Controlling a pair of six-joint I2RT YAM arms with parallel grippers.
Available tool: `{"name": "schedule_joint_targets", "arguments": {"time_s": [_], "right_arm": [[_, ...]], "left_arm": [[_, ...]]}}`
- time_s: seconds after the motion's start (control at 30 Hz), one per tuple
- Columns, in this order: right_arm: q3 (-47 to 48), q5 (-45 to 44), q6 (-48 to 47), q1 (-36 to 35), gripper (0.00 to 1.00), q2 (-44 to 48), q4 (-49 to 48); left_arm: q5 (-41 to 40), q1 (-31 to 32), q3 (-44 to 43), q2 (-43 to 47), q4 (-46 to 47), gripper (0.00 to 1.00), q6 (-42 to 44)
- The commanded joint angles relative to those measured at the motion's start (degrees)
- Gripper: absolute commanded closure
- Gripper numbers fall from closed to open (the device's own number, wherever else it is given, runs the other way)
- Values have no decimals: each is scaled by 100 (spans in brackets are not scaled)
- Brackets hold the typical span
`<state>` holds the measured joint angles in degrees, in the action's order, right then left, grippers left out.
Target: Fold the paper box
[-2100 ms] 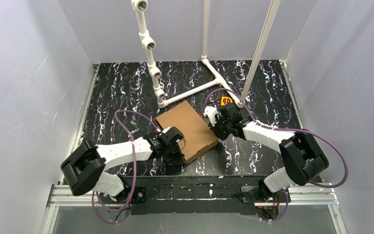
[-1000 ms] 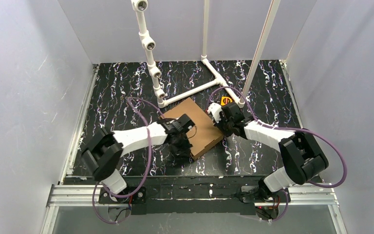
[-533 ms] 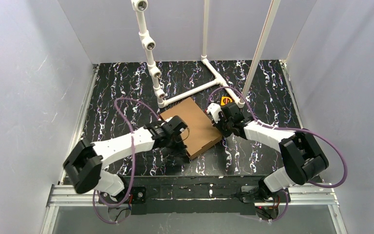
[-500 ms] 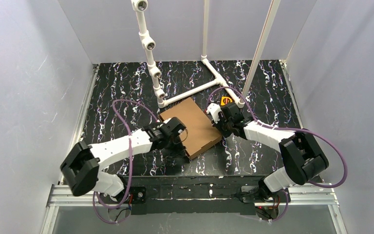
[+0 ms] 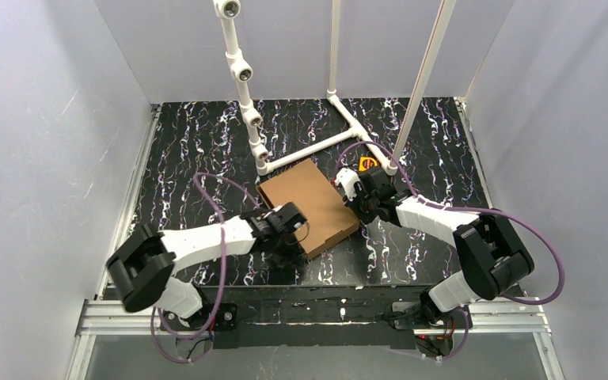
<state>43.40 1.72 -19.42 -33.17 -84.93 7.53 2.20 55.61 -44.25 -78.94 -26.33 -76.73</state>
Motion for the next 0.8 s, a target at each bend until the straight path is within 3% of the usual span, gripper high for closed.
{"name": "schedule_joint_targets", "arguments": {"time_s": [0.0,0.1,0.23,0.37,0.5,0.6,0.77], "right_arm": [[64,377,115,-55,79,-64,56],[4,562,121,-101,80,29,79],[-72,335,106,-67,80,179,45],[16,132,39,64,76,257,49],[70,-34,-160,134,72,423,2],[183,-67,-322,148,68,470,-33],[692,-126,-581,170,67,155,68]], "left_arm": [[27,-25,-1305,-1057,71,87,346],[97,-211,-2331,-1831,-151,88,622],[212,-467,-2634,-2035,-244,88,797],[342,-458,-1900,-1312,-267,87,1050],[-117,-584,-799,26,-707,83,1416],[-382,-1048,24,1035,-822,74,1796],[-222,-2086,981,1897,161,52,2516]]}}
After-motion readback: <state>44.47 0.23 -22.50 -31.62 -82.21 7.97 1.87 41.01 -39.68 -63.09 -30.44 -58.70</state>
